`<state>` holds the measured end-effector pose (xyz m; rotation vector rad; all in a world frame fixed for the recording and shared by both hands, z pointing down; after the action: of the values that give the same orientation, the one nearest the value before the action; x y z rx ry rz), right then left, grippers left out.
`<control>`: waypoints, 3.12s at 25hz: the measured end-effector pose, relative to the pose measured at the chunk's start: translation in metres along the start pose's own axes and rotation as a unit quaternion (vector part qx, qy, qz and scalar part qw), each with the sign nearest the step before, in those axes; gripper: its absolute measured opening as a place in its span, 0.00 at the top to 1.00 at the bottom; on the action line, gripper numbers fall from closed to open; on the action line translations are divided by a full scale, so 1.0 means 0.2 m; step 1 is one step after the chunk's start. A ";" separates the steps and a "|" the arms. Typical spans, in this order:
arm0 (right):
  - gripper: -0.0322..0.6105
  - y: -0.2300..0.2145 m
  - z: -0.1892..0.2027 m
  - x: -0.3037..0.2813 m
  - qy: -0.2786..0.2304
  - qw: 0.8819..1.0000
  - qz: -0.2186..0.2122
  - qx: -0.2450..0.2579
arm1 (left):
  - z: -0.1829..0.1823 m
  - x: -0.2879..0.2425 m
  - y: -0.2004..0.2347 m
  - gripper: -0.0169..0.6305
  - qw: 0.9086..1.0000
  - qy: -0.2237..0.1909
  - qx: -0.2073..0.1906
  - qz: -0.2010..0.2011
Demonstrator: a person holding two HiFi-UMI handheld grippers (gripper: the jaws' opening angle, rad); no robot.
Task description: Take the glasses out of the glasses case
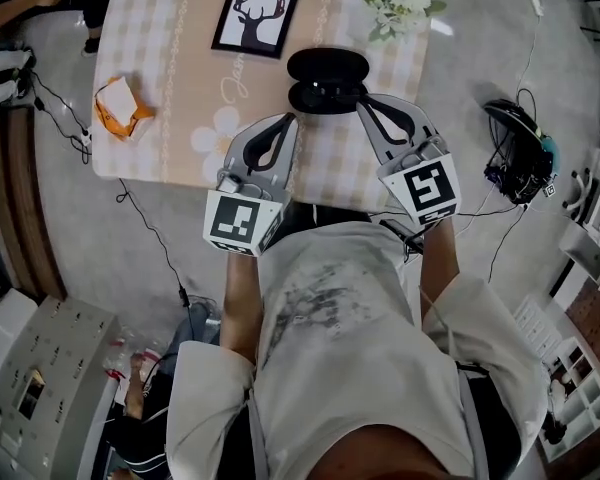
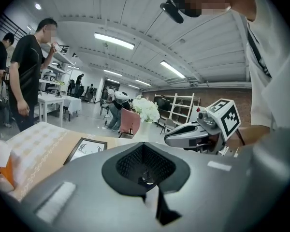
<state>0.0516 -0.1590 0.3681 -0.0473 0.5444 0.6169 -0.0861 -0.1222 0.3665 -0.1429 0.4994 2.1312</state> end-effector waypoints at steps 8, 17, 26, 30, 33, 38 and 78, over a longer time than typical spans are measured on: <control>0.92 -0.03 0.09 -0.11 0.026 0.999 -0.018 0.011 | 0.05 -0.06 0.04 0.96 1.000 0.006 0.015 -0.008; 0.92 -0.05 0.18 -0.19 0.050 0.998 -0.030 0.028 | 0.13 -0.14 0.08 0.96 0.999 0.014 0.028 -0.009; 0.90 -0.03 0.27 -0.29 0.085 0.993 -0.046 0.063 | 0.20 -0.17 0.12 0.96 0.999 0.027 0.039 -0.013; 0.89 -0.02 0.33 -0.33 0.108 0.988 -0.057 0.093 | 0.23 -0.19 0.13 0.96 0.998 0.030 0.046 -0.016; 0.89 -0.01 0.36 -0.36 0.115 0.986 -0.064 0.103 | 0.26 -0.20 0.14 0.96 0.998 0.032 0.049 -0.017; 0.88 0.01 0.41 -0.40 0.128 0.982 -0.075 0.116 | 0.31 -0.23 0.15 0.96 0.998 0.037 0.054 -0.017; 0.88 0.20 0.66 -0.59 0.185 0.923 -0.161 0.297 | 0.47 -0.22 0.12 0.96 0.995 0.049 0.076 -0.030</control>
<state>0.0113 -0.1628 0.5454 0.3219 1.0499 0.0973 -0.0727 -0.1311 0.4721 -0.1743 0.7041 2.0260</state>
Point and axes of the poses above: the fingertips, and each gripper's own axes: x backward along the fingers, y to its left, z out of its underside, the point moved 4 cm from there along x, backward along the fingers, and after that the axes turned 4 degrees about x, right-handed, at the moved point
